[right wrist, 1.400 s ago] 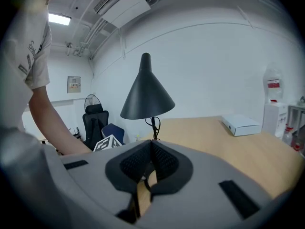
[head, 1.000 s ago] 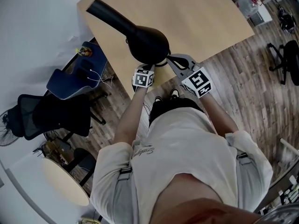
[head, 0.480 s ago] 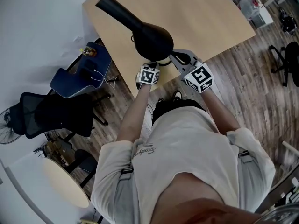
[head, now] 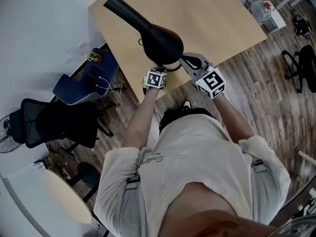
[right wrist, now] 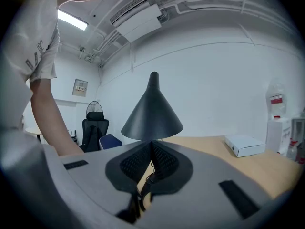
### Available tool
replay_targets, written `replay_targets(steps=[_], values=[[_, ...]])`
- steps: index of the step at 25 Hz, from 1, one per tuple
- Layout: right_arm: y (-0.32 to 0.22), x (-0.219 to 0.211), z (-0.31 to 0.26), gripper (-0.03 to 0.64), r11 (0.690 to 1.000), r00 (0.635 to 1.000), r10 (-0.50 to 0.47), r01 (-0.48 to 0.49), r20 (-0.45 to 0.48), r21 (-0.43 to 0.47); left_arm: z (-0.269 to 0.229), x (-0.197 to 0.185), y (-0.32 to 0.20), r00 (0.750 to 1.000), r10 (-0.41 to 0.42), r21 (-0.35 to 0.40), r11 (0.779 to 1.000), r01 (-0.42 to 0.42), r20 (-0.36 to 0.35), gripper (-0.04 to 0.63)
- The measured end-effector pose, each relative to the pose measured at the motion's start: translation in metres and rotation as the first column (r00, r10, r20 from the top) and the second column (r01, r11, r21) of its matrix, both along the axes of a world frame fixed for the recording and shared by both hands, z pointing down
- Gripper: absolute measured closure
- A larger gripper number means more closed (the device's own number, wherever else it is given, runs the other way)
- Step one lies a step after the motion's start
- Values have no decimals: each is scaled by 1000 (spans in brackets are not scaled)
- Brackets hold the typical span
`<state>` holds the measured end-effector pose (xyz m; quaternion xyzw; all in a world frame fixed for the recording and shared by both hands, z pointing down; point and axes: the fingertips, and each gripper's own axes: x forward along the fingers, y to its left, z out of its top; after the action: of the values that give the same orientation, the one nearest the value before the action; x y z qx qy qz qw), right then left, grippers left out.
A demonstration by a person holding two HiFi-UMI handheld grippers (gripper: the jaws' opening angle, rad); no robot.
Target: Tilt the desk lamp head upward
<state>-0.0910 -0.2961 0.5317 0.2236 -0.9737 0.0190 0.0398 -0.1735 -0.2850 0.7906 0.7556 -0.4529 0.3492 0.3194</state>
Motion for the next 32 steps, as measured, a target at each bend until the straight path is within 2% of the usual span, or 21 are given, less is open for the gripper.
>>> replay_targets(steps=[6, 9, 18, 28, 32], values=[[6, 18, -38, 623, 999, 998, 37, -39, 52, 26, 1, 0, 0, 1000, 3, -15, 1000, -3, -14, 580], [9, 26, -57, 623, 998, 998, 48, -49, 29, 35, 1, 0, 3, 1000, 17, -20, 1000, -17, 5, 581], [22, 45, -107, 623, 997, 996, 75, -75, 51, 1, 1, 1, 5, 995, 74, 3, 997, -74, 61, 581], [29, 47, -157, 621, 998, 999, 50, -50, 10, 26, -1, -2, 2, 997, -3, -39, 999, 0, -75, 581], [28, 47, -174, 621, 996, 998, 52, -50, -32, 68, -1, -2, 1, 997, 7, -47, 999, -10, -71, 581]])
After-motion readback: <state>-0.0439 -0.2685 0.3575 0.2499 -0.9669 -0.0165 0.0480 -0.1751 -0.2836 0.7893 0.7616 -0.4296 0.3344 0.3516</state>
